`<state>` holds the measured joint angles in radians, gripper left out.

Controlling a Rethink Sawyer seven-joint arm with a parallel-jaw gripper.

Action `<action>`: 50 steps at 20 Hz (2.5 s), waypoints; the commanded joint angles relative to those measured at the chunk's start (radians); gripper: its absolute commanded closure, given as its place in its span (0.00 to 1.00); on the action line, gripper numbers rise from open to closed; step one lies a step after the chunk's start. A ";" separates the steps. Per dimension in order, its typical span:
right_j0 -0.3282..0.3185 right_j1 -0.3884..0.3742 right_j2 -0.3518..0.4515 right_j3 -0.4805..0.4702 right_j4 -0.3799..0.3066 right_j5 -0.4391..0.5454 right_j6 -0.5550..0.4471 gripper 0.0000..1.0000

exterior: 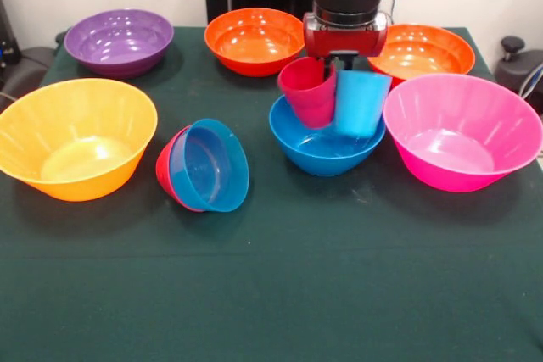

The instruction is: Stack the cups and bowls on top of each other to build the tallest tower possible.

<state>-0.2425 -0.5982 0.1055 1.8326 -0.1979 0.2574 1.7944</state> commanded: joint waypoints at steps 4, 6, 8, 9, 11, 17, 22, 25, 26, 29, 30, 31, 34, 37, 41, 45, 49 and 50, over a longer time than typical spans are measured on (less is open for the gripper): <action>-0.007 0.038 0.024 0.017 -0.057 -0.055 0.076 0.00; -0.013 0.047 0.025 -0.004 -0.055 -0.042 0.064 0.00; -0.017 0.048 0.025 -0.018 -0.053 -0.027 0.054 0.00; -0.017 0.045 0.022 -0.017 -0.054 -0.024 0.052 0.00; -0.019 0.042 0.020 -0.018 -0.055 -0.016 0.049 0.00; -0.037 -0.001 0.038 0.009 -0.031 0.021 0.050 0.00; -0.051 -0.165 0.074 0.066 0.023 0.146 0.039 0.00; -0.044 -0.246 0.086 0.056 0.075 0.252 0.047 0.00; -0.044 -0.259 0.090 0.052 0.084 0.269 0.051 0.00; -0.030 -0.293 0.088 0.015 0.121 0.358 0.065 0.00; -0.028 -0.299 0.087 0.005 0.129 0.374 0.066 0.00; -0.027 -0.305 0.086 -0.014 0.142 0.403 0.070 0.00; -0.027 -0.312 0.083 -0.061 0.162 0.466 0.068 0.00; -0.029 -0.341 0.079 -0.084 0.184 0.512 0.072 0.00; -0.035 -0.294 0.074 -0.149 0.179 0.510 0.067 0.00; -0.047 -0.205 0.085 -0.246 0.173 0.497 0.046 0.00; -0.053 -0.162 0.091 -0.309 0.169 0.510 0.027 0.00; -0.054 -0.151 0.092 -0.327 0.167 0.513 0.024 0.00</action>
<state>-0.2831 -0.8728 0.1190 1.6226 -0.0297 0.6835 1.7944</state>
